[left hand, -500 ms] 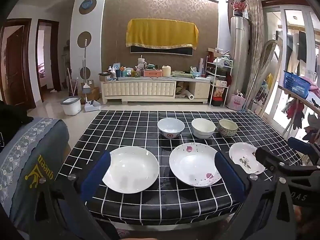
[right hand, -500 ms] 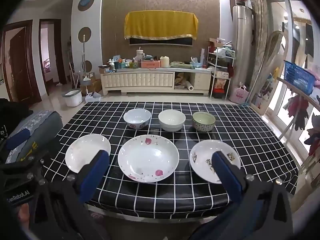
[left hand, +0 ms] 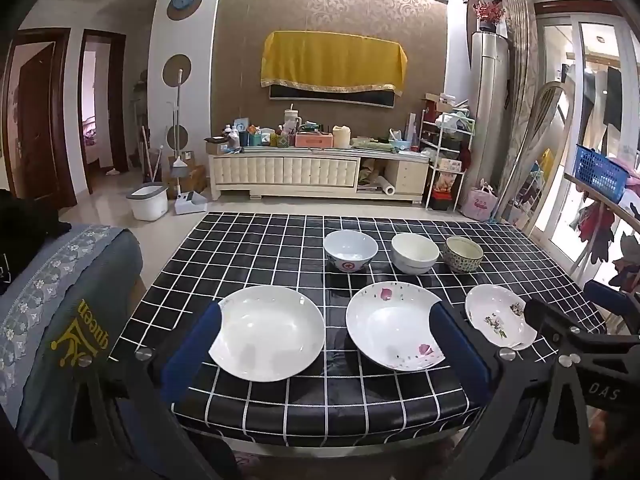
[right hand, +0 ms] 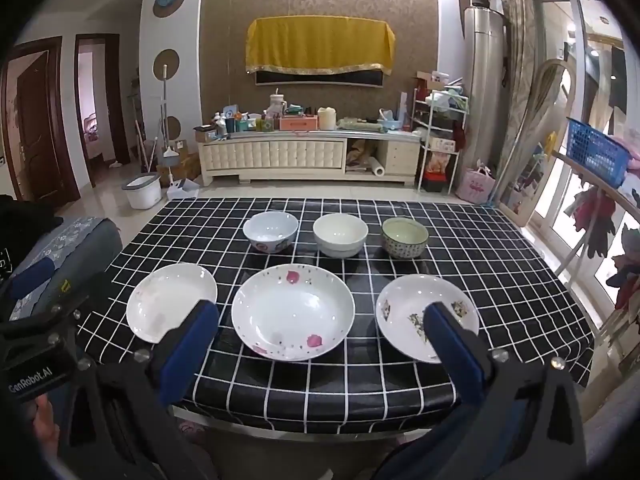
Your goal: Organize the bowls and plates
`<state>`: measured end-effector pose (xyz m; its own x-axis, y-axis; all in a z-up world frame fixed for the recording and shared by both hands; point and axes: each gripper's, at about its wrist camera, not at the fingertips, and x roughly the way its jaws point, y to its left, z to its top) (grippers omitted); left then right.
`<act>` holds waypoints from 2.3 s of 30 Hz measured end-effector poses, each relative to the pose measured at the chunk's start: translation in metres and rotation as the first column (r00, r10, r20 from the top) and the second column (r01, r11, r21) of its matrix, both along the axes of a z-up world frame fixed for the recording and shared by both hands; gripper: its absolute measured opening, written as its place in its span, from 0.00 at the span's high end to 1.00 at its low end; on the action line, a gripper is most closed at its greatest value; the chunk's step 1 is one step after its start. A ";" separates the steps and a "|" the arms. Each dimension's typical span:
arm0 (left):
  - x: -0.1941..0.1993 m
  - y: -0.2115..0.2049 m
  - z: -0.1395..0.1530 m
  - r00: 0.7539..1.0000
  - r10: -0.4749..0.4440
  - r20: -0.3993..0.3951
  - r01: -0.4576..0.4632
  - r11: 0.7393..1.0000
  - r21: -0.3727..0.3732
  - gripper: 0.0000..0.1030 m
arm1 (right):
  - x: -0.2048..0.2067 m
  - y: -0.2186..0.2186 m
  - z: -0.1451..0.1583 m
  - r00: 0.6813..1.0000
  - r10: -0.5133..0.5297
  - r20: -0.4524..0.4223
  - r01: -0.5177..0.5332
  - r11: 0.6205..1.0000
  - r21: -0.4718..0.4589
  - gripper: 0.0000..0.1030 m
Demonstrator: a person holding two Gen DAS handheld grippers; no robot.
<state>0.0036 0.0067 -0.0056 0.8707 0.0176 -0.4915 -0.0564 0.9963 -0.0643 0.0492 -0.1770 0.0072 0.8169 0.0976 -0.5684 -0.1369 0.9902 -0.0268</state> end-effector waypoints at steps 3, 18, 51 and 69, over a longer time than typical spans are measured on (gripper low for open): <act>0.000 -0.001 0.000 1.000 -0.007 -0.004 0.007 1.000 0.005 0.00 | 0.000 0.001 -0.003 1.000 0.001 0.001 -0.001 1.000 0.000 0.00; -0.002 -0.005 -0.002 1.000 -0.021 -0.002 0.021 1.000 0.016 0.00 | -0.001 0.002 -0.001 1.000 0.007 -0.013 -0.007 1.000 -0.006 0.00; 0.000 -0.013 -0.010 0.999 -0.031 -0.026 0.031 0.999 0.025 0.00 | -0.006 -0.002 -0.006 1.000 -0.002 -0.005 0.002 1.000 -0.004 0.00; 0.000 -0.015 -0.008 0.999 -0.037 -0.023 0.038 0.998 0.041 0.00 | -0.004 -0.006 -0.005 1.000 -0.008 -0.017 0.008 1.000 0.005 0.00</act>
